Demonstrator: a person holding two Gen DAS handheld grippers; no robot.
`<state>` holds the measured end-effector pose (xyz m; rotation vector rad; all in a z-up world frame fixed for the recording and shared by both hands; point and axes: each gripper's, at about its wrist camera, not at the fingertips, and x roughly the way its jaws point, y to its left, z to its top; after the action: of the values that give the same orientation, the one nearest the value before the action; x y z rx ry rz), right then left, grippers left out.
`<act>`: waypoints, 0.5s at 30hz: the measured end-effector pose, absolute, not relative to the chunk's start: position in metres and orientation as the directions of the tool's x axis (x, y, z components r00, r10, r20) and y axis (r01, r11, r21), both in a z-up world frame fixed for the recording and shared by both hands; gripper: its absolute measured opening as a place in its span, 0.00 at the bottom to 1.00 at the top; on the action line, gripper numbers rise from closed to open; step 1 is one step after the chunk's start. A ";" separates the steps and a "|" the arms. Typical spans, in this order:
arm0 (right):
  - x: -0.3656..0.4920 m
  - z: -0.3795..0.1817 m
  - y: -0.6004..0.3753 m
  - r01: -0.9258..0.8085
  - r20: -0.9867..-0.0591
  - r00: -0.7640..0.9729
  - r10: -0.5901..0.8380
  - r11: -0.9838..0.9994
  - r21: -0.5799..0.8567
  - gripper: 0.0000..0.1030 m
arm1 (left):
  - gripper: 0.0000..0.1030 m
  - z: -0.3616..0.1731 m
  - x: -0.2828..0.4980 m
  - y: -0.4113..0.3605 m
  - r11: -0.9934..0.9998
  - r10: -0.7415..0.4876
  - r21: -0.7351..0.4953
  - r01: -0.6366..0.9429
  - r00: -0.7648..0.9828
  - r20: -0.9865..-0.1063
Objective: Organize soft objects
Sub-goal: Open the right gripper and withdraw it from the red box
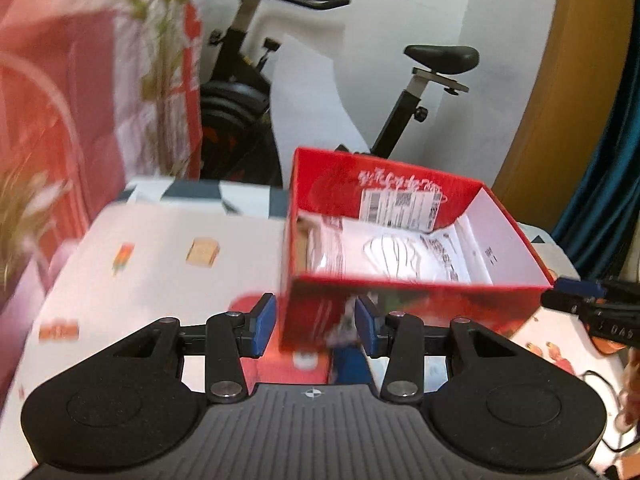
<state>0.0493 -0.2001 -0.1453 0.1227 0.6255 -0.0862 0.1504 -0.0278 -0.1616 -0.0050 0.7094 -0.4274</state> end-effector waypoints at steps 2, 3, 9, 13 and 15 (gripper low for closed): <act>0.038 -0.151 -0.196 0.125 -0.600 0.799 -0.039 0.987 0.102 0.36 | 0.44 -0.167 0.138 -0.019 0.916 -0.381 -0.165 0.365 0.669 -0.638; 0.033 -0.154 -0.194 0.129 -0.606 0.795 -0.038 0.986 0.107 0.36 | 0.44 -0.170 0.133 -0.015 0.918 -0.378 -0.169 0.358 0.667 -0.643; 0.004 -0.172 -0.184 0.133 -0.651 0.758 -0.026 0.984 0.116 0.36 | 0.44 -0.198 0.100 0.005 0.926 -0.365 -0.203 0.318 0.614 -0.700; -0.008 -0.190 -0.176 0.121 -0.700 0.714 0.004 0.984 0.130 0.36 | 0.44 -0.223 0.086 0.009 0.926 -0.363 -0.223 0.304 0.556 -0.748; -0.011 -0.198 -0.171 0.119 -0.722 0.692 0.010 0.984 0.129 0.36 | 0.44 -0.236 0.084 0.006 0.926 -0.364 -0.238 0.294 0.522 -0.771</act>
<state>-0.0111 -0.1714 -0.1983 0.1705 0.8051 -0.0613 0.0836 0.0060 -0.2356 -0.0817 0.9424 -0.3944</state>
